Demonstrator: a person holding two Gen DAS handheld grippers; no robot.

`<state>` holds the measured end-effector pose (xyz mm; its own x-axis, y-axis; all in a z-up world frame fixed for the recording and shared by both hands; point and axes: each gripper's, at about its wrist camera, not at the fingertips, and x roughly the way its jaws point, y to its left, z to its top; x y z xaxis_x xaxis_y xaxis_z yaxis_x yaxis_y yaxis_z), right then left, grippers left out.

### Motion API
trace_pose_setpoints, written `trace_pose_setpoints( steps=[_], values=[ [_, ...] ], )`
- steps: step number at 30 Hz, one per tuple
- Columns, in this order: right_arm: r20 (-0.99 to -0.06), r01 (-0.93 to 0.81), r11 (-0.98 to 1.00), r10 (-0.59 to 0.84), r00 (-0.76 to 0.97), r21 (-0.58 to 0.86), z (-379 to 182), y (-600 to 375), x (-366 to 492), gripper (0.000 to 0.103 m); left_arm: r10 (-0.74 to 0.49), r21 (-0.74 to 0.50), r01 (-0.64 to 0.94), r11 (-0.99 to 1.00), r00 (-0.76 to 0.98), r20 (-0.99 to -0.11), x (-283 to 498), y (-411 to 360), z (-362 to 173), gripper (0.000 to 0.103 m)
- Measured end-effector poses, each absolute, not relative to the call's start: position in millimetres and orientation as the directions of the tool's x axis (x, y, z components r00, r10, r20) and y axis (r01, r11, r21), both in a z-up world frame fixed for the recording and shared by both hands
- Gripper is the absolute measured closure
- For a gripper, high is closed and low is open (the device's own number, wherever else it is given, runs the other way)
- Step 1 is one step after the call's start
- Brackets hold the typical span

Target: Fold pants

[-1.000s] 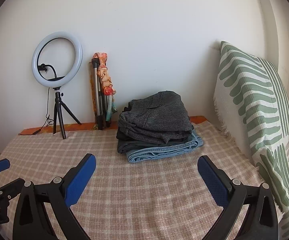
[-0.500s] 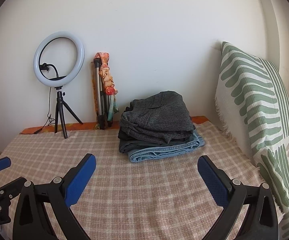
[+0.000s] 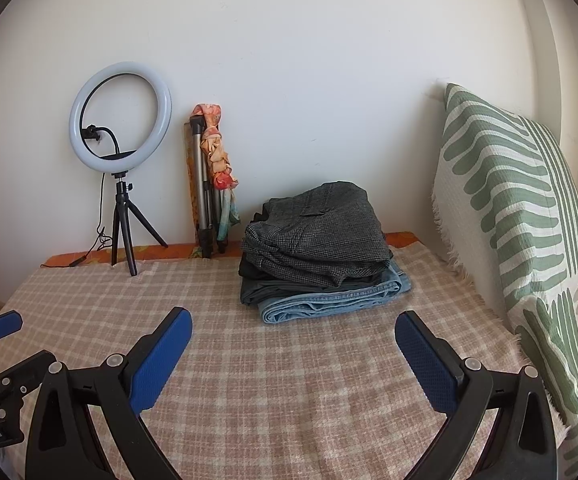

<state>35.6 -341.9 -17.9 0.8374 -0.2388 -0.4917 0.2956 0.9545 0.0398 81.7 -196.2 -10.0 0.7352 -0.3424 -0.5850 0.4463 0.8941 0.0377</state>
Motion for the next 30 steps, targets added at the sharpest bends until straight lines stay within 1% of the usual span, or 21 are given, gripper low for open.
trace_pose_setpoints(
  steps=[30],
  values=[
    [-0.495,0.292,0.956,-0.234,0.837,0.042,-22.0,-341.4,35.5,0.0,-0.338,0.05,0.443,0.895,0.748,-0.571,78.8,-193.9,-7.6,0.022]
  ],
)
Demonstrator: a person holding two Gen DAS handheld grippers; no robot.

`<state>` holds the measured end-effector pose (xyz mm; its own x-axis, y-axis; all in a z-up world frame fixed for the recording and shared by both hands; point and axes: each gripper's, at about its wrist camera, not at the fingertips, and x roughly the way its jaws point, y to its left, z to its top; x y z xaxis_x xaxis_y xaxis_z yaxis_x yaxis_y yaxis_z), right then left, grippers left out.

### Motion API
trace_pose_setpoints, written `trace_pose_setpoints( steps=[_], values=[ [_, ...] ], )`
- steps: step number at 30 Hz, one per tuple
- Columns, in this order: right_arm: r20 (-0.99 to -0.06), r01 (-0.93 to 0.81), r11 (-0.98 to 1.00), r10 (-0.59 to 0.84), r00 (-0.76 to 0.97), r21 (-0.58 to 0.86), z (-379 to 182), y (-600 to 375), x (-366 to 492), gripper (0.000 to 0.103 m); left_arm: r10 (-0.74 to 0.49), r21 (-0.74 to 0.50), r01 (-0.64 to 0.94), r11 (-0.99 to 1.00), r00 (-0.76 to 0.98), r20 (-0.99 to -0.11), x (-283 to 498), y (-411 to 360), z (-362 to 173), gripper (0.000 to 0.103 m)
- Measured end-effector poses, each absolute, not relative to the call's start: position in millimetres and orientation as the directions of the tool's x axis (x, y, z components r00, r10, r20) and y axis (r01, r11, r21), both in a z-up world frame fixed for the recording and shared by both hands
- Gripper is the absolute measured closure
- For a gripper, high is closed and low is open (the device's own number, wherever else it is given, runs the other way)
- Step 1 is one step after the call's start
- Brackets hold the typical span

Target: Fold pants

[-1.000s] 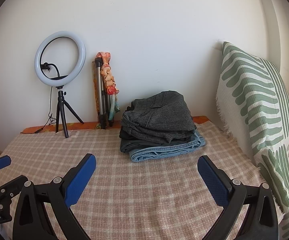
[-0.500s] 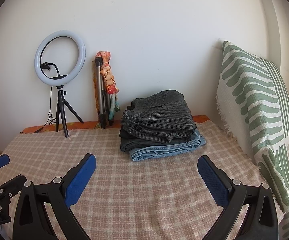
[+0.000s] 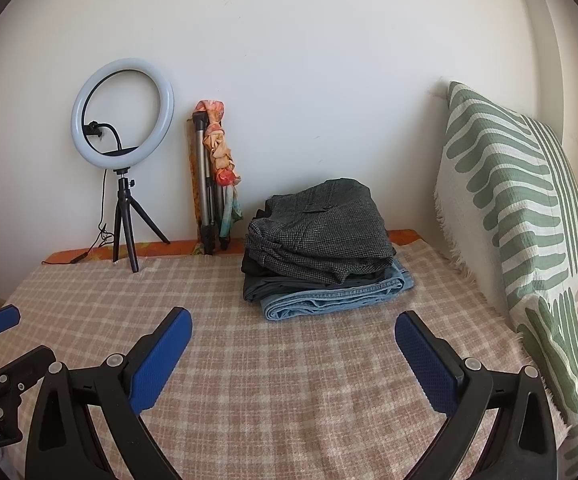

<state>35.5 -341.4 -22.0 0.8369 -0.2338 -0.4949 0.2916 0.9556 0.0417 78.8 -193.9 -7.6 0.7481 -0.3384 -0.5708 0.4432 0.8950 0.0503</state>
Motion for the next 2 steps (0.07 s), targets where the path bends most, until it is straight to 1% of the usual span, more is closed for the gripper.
trace_pose_setpoints(
  steps=[2],
  values=[
    [-0.495,0.291,0.956,-0.233,0.837,0.042,-22.4,-341.4,35.4,0.0,-0.337,0.053,0.443,0.895,0.748,-0.571,79.0,-194.1,-7.4,0.022]
  ],
)
